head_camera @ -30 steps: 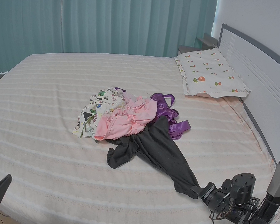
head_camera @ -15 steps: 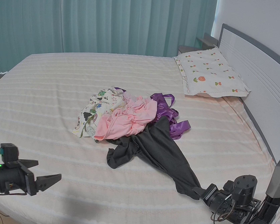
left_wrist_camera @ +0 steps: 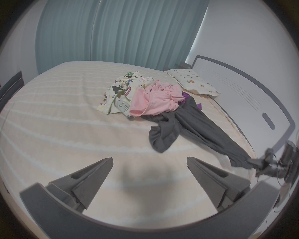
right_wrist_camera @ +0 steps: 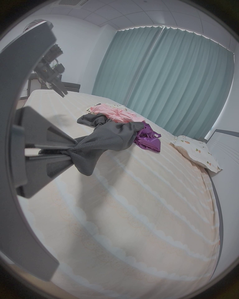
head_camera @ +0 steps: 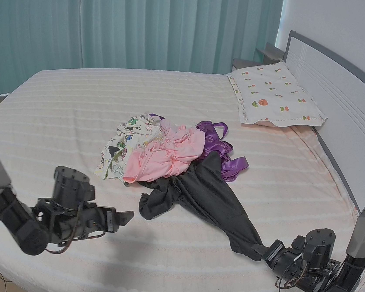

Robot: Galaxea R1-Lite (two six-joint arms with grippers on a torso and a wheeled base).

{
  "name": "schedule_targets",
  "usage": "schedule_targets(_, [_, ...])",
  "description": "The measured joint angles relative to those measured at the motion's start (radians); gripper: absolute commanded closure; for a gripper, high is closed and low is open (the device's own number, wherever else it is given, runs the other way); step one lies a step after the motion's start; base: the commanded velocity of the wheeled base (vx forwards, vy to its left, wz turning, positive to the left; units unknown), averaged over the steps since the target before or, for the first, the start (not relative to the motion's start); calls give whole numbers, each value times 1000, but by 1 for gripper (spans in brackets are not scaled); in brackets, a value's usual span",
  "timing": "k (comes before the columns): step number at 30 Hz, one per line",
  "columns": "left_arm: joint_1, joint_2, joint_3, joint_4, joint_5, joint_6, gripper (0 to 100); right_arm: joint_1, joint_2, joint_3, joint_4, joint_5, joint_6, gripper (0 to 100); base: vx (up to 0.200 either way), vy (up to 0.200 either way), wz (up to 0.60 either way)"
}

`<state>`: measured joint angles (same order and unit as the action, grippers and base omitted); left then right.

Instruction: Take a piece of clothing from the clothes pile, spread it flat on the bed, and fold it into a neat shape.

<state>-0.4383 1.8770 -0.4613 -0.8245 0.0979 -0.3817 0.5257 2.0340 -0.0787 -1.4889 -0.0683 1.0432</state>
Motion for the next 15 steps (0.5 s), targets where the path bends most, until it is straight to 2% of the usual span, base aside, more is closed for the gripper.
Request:
schedule_targets(8, [-44, 285, -271, -47, 110, -52, 0, -2, 5, 0, -3, 4, 1, 100, 0, 0, 0])
schedule_targets(15, [-56, 404, -447, 47, 139, -60, 0, -3, 14, 0, -3, 5, 2, 100, 0, 0, 0])
